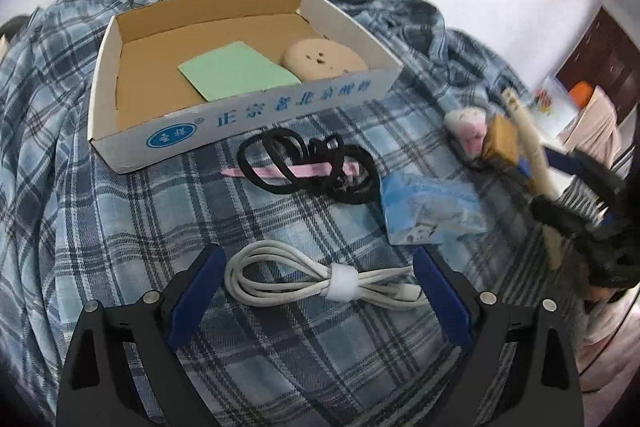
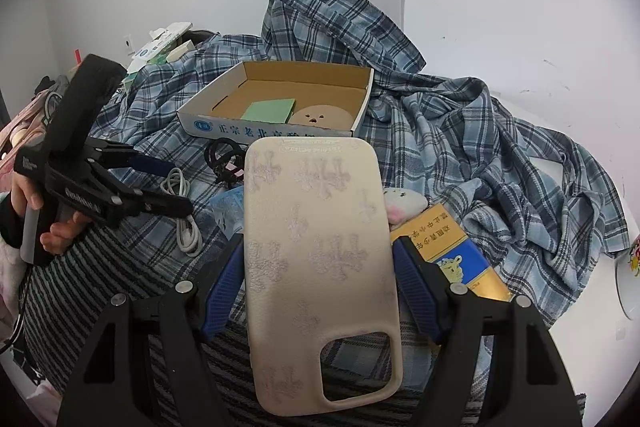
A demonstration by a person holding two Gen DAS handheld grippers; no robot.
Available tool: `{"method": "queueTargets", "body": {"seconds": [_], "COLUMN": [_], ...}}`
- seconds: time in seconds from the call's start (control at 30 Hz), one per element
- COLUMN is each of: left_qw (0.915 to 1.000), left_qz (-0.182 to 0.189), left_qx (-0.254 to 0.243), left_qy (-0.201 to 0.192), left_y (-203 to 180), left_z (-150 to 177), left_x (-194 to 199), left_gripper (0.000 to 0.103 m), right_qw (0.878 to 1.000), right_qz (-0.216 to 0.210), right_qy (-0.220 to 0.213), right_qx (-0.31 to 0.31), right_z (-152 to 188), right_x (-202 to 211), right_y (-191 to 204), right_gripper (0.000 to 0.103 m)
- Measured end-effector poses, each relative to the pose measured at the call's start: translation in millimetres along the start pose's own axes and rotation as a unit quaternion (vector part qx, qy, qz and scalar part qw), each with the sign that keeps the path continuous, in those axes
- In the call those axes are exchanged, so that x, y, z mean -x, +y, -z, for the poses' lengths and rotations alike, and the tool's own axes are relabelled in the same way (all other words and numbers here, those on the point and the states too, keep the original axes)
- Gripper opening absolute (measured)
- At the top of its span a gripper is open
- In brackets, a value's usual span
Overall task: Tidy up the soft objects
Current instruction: 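Lift the phone case with the right gripper while the left gripper reaches the white cable, then grasp the white cable with the left gripper and carry it over the box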
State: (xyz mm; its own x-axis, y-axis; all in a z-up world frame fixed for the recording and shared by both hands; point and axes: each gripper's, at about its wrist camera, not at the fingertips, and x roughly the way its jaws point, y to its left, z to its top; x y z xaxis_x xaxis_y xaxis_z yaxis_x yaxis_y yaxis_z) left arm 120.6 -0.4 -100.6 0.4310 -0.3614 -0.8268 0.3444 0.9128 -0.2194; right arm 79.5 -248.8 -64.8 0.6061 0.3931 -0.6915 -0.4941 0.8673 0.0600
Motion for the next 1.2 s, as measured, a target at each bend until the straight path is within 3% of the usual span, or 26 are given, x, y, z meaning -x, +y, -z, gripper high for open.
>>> {"method": "queueTargets", "body": {"seconds": [0.17,0.37,0.5,0.57,0.87,1.2], "left_qw": [0.9996,0.9996,0.9996,0.9997,0.9976,0.9801], "left_qz": [0.019,0.01,0.001,-0.007,-0.017,-0.08], "left_qx": [0.02,0.024,0.028,0.022,-0.033,-0.097], "left_qy": [-0.001,0.006,-0.002,-0.011,-0.059,-0.154], "left_y": [7,9,11,10,-12,-47], "left_z": [0,1,2,2,6,21], "left_x": [3,-1,1,4,23,65], "left_gripper": [0.096,0.072,0.041,0.014,0.01,0.008], "right_qw": [1.0,1.0,1.0,1.0,1.0,1.0], "right_qz": [-0.001,-0.001,-0.001,-0.001,-0.002,0.001], "right_qy": [0.004,0.007,0.008,0.008,0.009,-0.007], "right_qx": [0.001,0.001,0.002,0.002,0.0,-0.003], "right_z": [0,0,0,0,0,1], "right_x": [-2,-3,-4,-4,-6,1], "right_y": [0,-1,-1,-1,-2,-3], "right_gripper": [0.072,0.072,0.072,0.072,0.072,0.072]}}
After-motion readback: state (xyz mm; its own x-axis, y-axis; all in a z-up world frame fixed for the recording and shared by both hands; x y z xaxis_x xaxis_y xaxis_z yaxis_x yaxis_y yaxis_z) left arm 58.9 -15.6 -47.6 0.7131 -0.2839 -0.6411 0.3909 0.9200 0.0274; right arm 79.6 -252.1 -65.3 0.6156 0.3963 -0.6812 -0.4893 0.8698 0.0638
